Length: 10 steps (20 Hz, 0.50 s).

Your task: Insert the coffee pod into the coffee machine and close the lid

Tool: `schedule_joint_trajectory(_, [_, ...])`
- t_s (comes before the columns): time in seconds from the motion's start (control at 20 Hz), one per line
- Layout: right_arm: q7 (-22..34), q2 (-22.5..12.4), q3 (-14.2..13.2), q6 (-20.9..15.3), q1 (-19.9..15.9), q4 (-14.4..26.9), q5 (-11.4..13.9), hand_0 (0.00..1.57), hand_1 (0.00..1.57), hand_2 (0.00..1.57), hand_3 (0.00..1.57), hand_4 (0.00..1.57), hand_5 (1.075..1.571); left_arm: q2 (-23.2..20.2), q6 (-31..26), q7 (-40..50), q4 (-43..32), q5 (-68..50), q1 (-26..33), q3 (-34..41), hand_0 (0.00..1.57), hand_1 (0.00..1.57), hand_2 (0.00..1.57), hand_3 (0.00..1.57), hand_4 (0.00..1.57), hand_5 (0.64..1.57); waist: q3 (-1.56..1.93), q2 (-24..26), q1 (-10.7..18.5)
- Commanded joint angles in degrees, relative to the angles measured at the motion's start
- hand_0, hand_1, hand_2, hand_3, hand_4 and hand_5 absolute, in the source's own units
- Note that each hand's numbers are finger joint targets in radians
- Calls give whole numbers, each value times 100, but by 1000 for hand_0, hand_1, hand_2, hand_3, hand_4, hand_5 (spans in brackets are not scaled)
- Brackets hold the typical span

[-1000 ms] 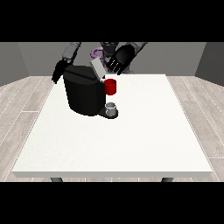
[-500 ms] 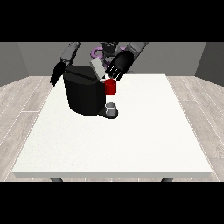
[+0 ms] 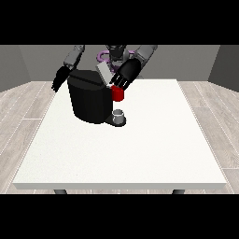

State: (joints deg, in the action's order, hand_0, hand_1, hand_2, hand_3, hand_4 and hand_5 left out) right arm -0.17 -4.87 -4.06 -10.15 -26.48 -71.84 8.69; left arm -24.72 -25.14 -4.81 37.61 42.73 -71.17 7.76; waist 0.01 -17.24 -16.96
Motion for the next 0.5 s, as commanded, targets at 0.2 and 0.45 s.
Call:
schedule_joint_trajectory(0.2, [85, 66, 80, -64, -169, -53, 63, 0, 0, 0, 0, 0, 1571, -51, 151, -15, -97, 38, -277, 68, 1227, 1227, 1258, 1198, 406, 1571, 0, -117, -102])
schedule_joint_trajectory(0.45, [-43, 171, 204, -211, 12, -17, 229, 0, 0, 0, 0, 0, 1571, -290, -38, -77, -195, 1, -423, 158, 1212, 1212, 1245, 1199, 352, 1571, 0, -81, -102])
